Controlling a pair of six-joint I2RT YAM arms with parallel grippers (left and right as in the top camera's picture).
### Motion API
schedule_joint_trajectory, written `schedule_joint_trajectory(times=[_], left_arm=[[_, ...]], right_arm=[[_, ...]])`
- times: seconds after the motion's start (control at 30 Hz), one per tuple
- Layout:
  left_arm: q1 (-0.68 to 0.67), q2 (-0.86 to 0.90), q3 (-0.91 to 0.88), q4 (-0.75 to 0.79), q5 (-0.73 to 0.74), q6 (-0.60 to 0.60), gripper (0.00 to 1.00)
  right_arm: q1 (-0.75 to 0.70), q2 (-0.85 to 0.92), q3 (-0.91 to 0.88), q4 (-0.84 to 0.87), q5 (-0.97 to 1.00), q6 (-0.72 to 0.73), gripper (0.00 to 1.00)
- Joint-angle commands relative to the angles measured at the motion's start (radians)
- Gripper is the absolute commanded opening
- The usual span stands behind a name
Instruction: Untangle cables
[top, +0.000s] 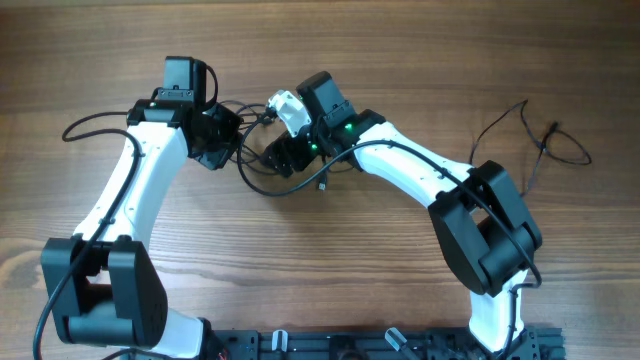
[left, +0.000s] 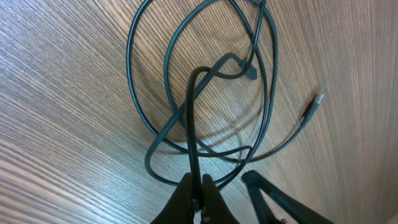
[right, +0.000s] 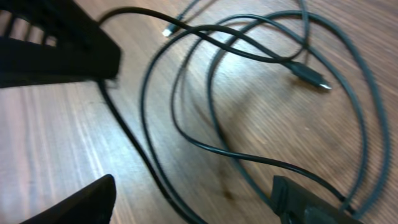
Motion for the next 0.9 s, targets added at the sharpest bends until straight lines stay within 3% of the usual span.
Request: schedule_joint_trajectory(times=[0.0,0.1,0.23,0.33,0.53,0.57,0.63,0.67,0.7,0.8,0.87], left_arm=[[0.006,0.012,0.010,-0.005,0.052,0.005,0.04],[0.006,0.012,0.010,-0.005,0.065,0.005,0.04],[0.006,0.012,0.010,-0.005,0.108,0.005,0.04],[0.006,0.012,0.010,-0.005,0.135,0.005,0.04],[0.006,0.012,0.010,0.002,0.129,0.006,0.06],[0.006,0.012,0.010,0.002,0.095,0.006,0.09],[0.006,0.012,0.010,0.000,0.060,0.006,0.28],[0.006,0.012,0.010,-0.001,0.053,0.012,0.61],[0.006,0.012,0.010,-0.002,0.038,0.013,0.81],[0.006,0.012,0.010,0.000,0.016,0.063,0.92],[0.006,0.012,0.010,0.003,0.016,0.106,0.94]], right_arm=[[0.000,-0.029,0.006,0.006,-0.083,0.001,0.75],[0.007,-0.029,0.006,0.005,-0.083,0.002,0.66],[0.035,-0.029,0.006,0.022,-0.074,-0.002,0.65],[0.044,-0.029,0.006,0.034,-0.023,0.000,0.55],[0.044,-0.029,0.006,0.032,0.011,0.001,0.07],[0.044,-0.029,0.006,0.031,0.029,0.002,0.04],[0.044,-0.029,0.006,0.028,0.074,0.032,0.04],[0.044,-0.029,0.006,0.029,0.128,0.105,0.04],[0.041,-0.029,0.006,0.034,0.172,0.180,0.04],[0.034,-0.029,0.006,0.063,0.183,0.277,0.04],[0.029,-0.029,0.006,0.093,0.189,0.343,0.04]])
